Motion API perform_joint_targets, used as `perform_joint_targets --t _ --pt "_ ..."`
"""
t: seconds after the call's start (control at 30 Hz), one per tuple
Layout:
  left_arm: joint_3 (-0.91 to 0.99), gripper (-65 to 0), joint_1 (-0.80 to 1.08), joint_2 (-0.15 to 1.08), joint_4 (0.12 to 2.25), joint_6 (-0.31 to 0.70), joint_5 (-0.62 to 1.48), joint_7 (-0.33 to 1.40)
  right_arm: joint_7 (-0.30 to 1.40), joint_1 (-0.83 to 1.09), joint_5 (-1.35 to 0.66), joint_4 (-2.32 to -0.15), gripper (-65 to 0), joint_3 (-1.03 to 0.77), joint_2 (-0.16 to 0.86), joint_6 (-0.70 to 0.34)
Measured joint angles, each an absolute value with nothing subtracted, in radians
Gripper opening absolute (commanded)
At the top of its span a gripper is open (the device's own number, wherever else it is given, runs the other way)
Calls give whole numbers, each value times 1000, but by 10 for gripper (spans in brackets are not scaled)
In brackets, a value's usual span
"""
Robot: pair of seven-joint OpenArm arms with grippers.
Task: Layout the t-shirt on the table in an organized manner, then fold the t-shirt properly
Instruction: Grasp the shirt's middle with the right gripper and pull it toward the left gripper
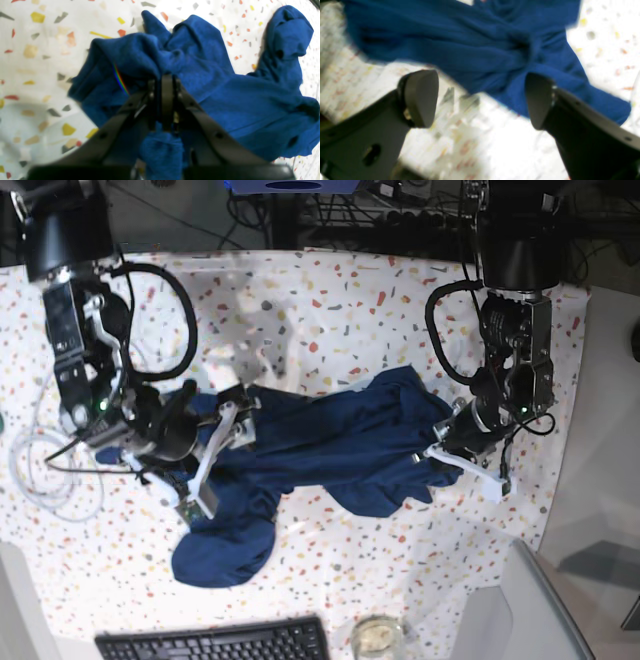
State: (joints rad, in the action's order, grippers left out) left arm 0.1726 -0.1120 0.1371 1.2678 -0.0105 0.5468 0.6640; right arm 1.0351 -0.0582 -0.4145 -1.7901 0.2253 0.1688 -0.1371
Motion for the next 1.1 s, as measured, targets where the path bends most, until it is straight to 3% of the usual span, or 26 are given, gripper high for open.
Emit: perform_joint_targets --t 0.1,0.2,0.37,0.97,1.03,1.1 --pt "174 -650 -85 156 1269 -7 551 657 1028 61 -390 -1809 -135 223 81 -135" --pt "174 -650 -42 157 1269 -9 550 658 876 119 -418 -1742 -135 232 10 -141" --pt "174 -650 -12 156 1268 -11 548 660 653 111 -390 -1567 -135 275 27 -124" --pt "174 -650 34 155 1274 -8 551 655 567 -60 -401 -1253 -138 300 -41 -127" --pt "174 -650 39 155 1274 -8 551 655 568 -69 -401 -1228 -192 301 -50 -127" --pt "174 -650 39 155 1274 -8 551 656 572 -86 -414 -1198 -336 305 -58 -130"
